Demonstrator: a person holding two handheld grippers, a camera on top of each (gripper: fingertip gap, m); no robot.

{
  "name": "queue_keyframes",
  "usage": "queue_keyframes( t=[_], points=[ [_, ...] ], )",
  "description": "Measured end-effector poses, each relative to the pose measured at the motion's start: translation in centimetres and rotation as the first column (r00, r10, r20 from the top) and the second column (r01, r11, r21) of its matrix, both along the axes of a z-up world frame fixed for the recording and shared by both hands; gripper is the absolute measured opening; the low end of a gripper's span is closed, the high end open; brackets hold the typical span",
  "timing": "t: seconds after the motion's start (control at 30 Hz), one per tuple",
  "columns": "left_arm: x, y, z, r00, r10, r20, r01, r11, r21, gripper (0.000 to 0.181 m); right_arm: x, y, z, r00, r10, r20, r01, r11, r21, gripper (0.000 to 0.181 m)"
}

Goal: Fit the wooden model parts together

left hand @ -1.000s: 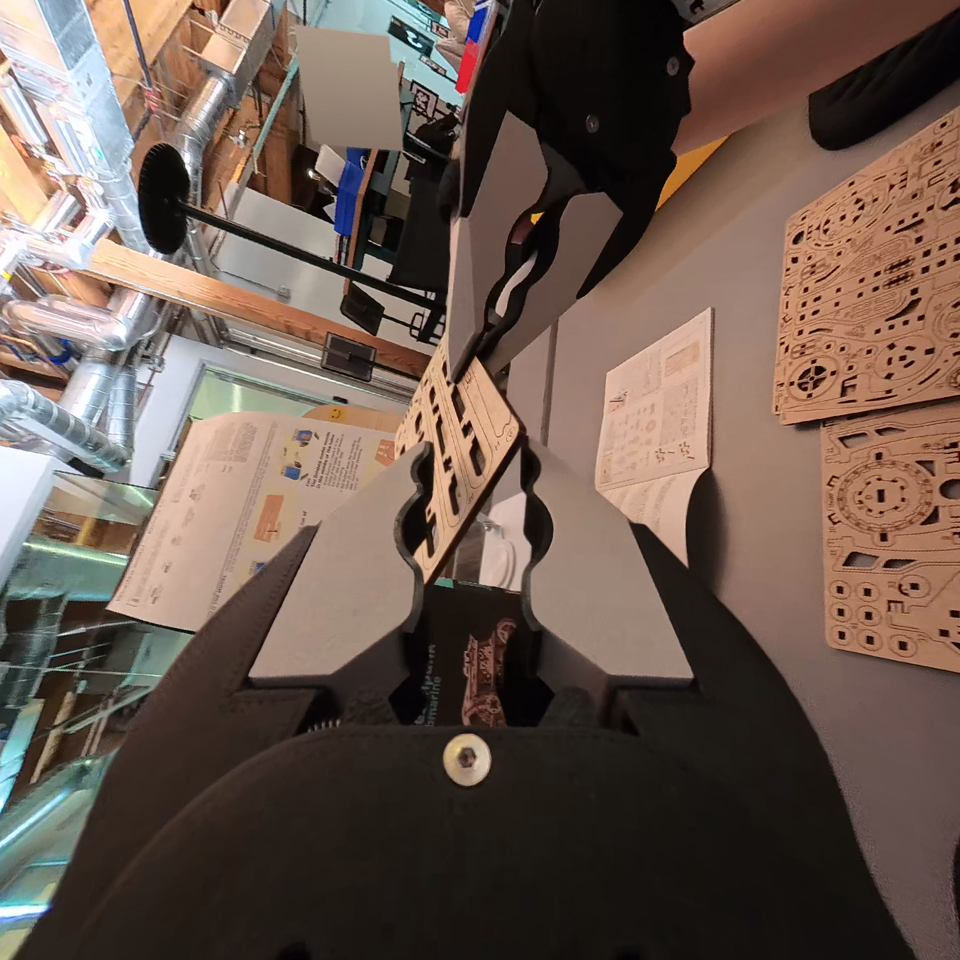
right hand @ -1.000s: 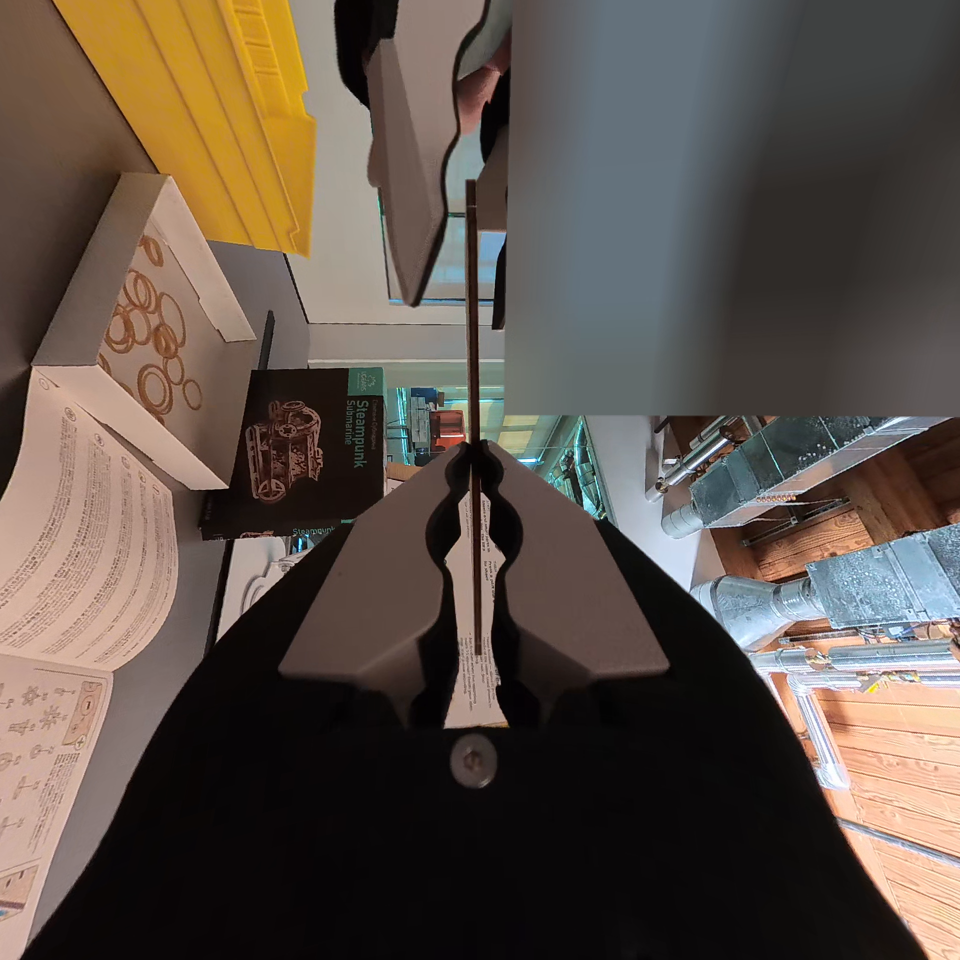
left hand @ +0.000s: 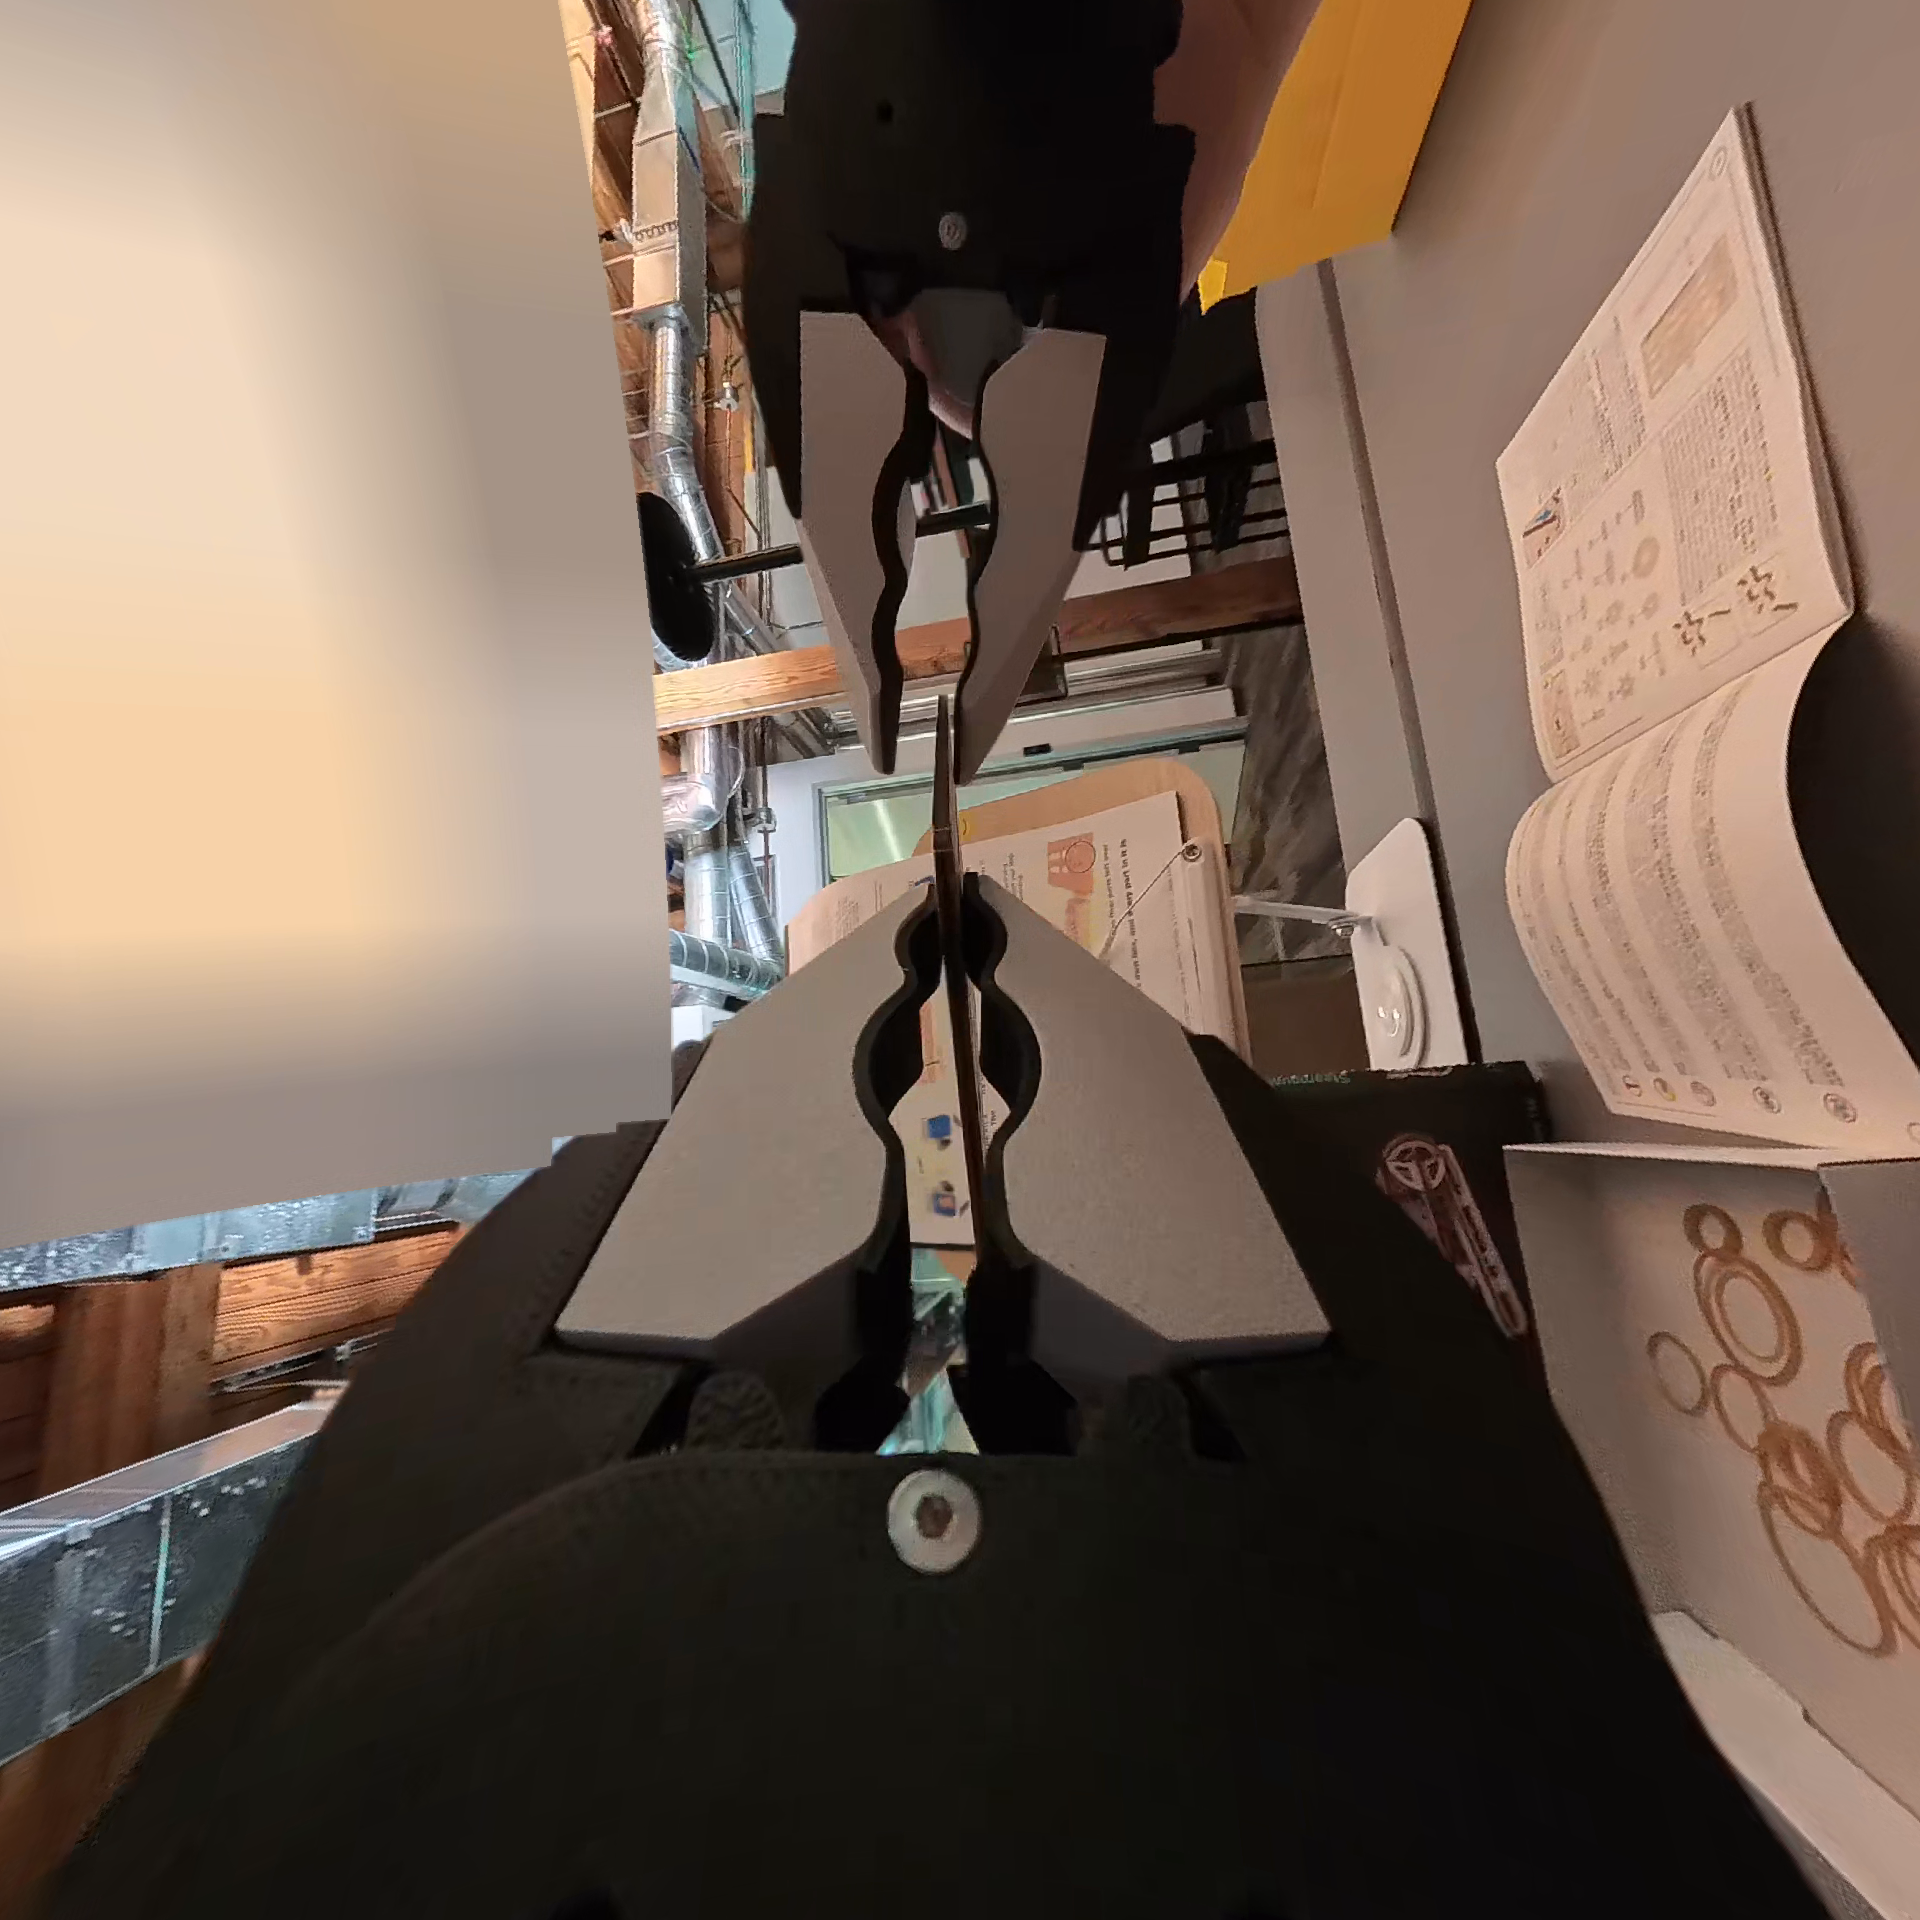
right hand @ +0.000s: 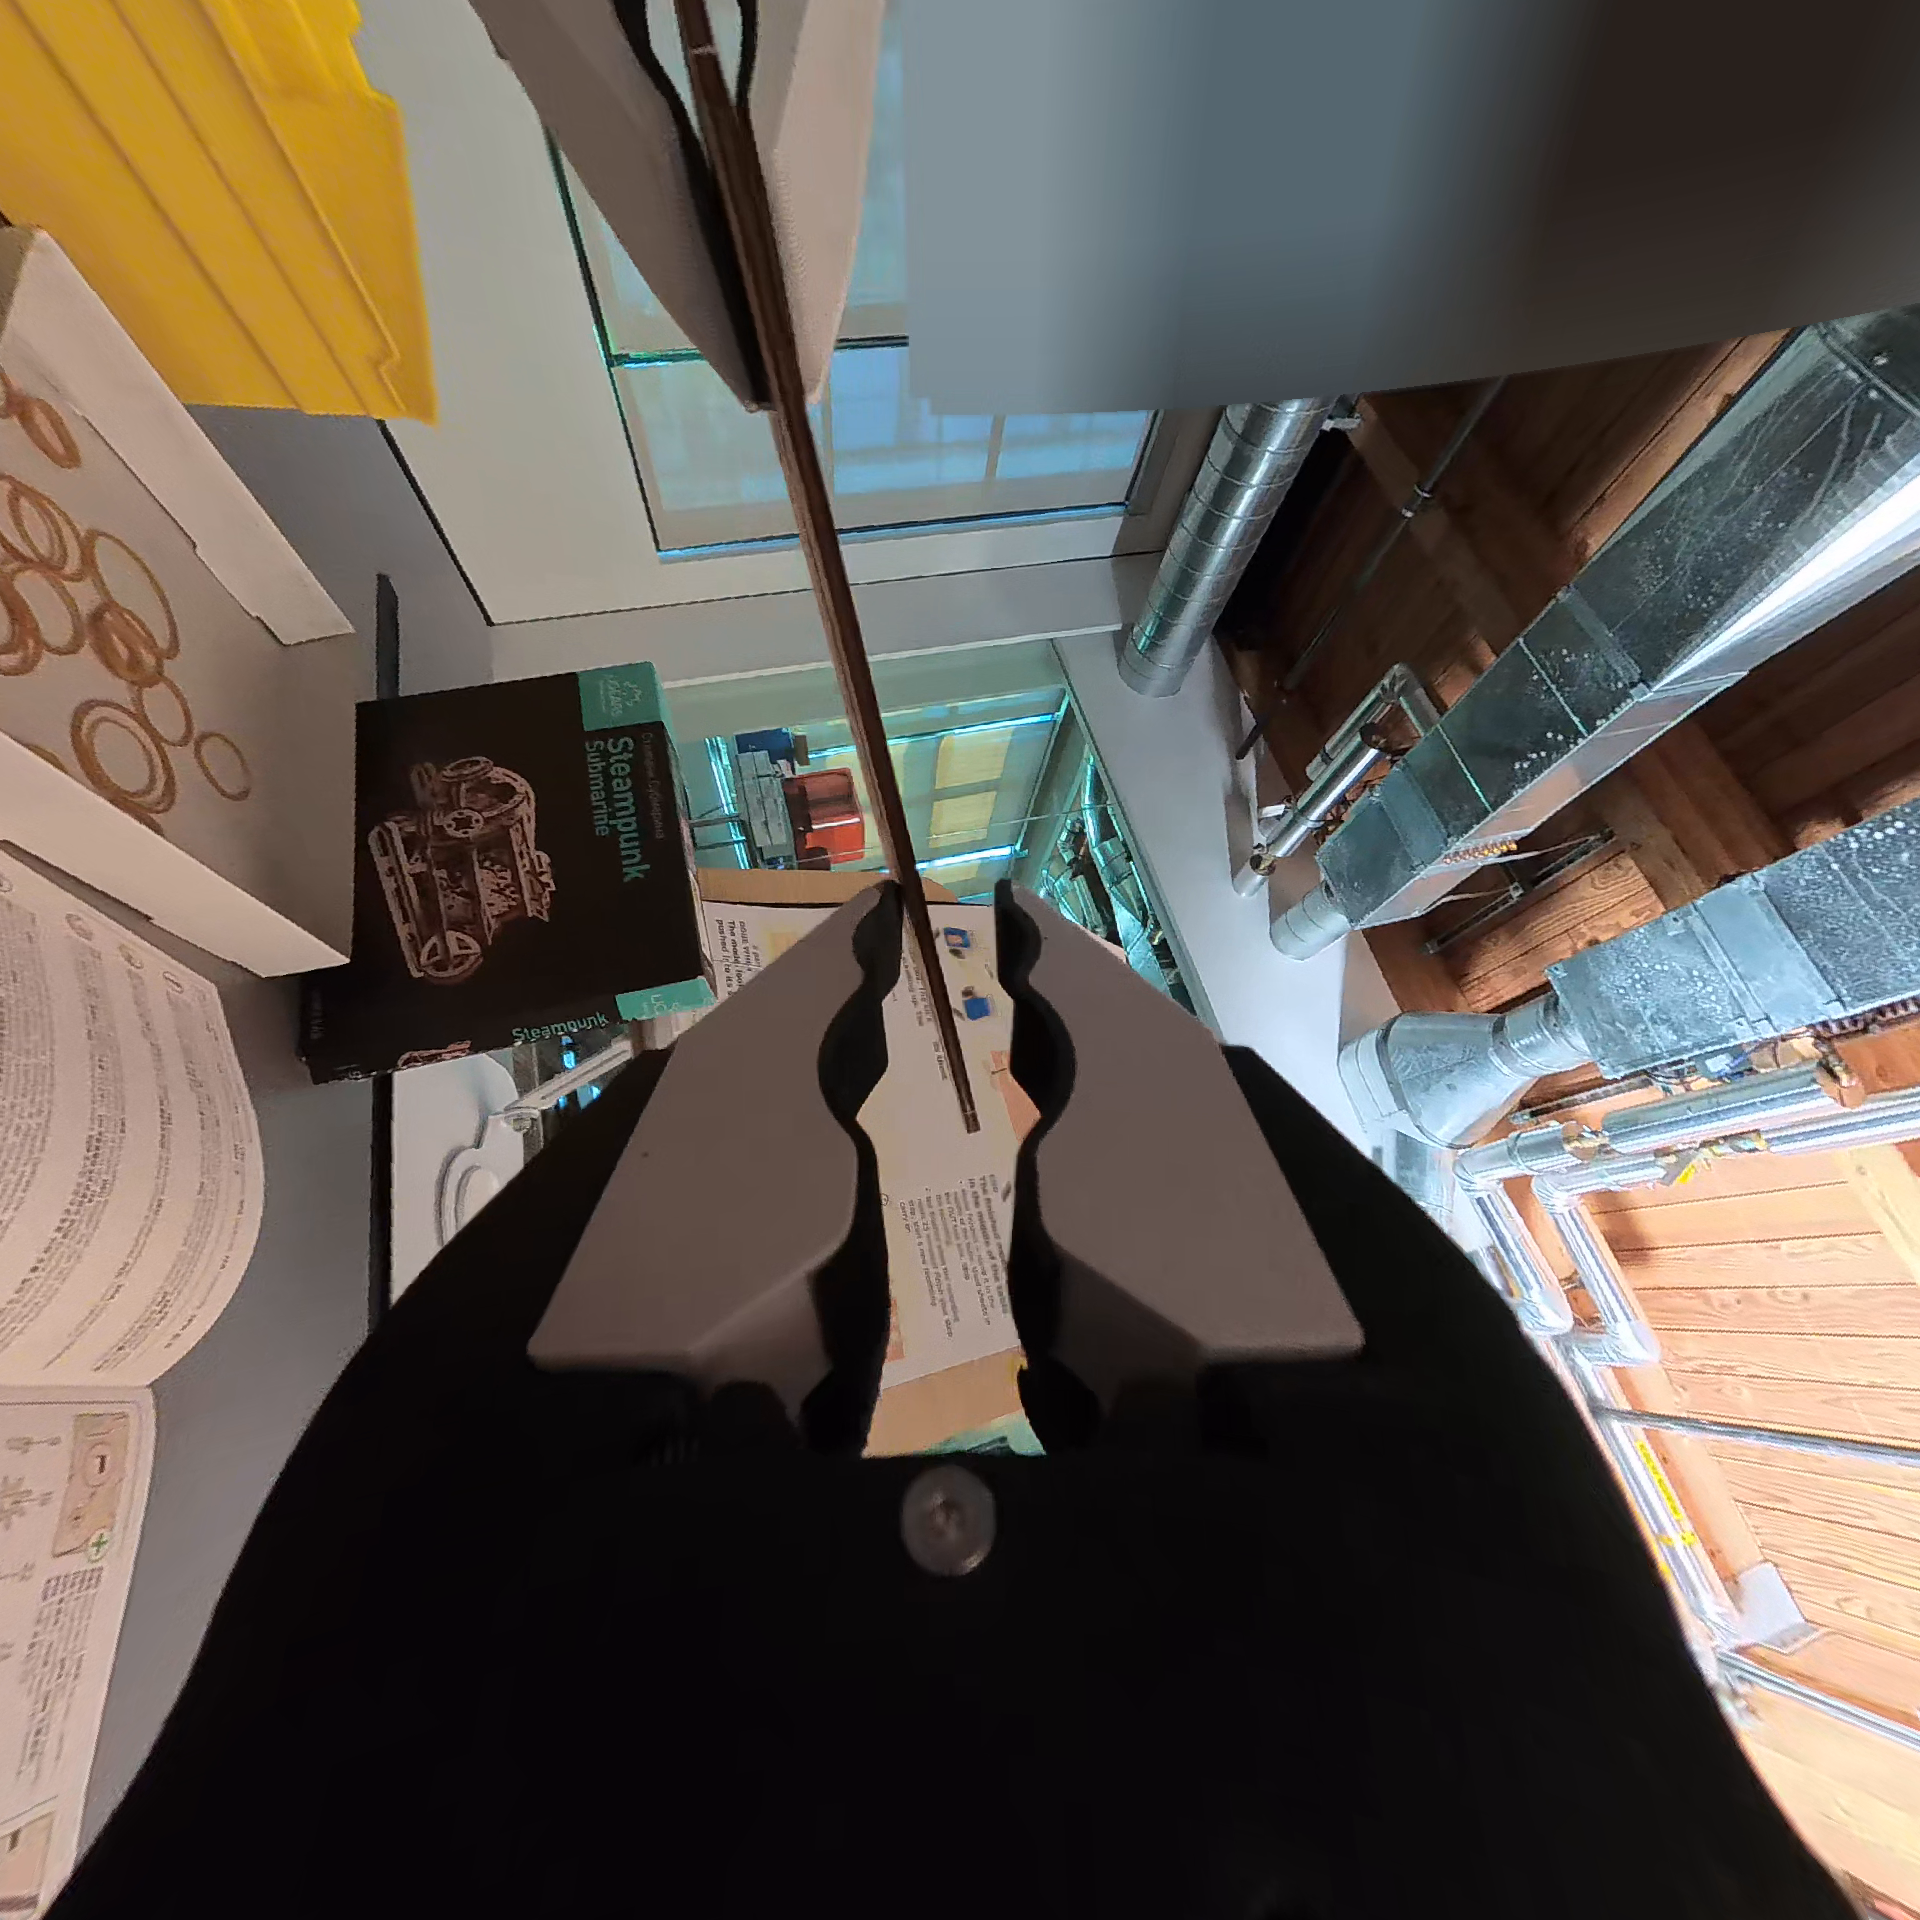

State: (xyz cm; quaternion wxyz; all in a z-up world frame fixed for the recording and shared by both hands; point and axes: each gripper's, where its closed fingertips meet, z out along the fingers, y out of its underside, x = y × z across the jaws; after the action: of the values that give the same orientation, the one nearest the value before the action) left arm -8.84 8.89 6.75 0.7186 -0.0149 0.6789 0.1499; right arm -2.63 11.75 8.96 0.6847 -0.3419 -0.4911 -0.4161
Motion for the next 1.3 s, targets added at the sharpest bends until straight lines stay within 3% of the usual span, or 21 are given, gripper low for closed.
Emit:
queue_keyframes(
  t=[0.73, 1.3],
  points=[
    [0.3, 0.4, 0.0, 0.999, 0.018, 0.04, -0.021, 0.996, 0.086, 0.001, 1.7, 0.6, 0.9, 0.997, -0.053, -0.063, 0.056, 0.997, 0.045, 0.023],
    [0.3, 1.2, 0.4, 0.997, 0.052, 0.063, -0.057, 0.995, 0.084, 0.001, 1.0, 0.8, -0.2, 0.999, -0.018, -0.048, 0.016, 0.999, -0.033, 0.021]
  ],
)
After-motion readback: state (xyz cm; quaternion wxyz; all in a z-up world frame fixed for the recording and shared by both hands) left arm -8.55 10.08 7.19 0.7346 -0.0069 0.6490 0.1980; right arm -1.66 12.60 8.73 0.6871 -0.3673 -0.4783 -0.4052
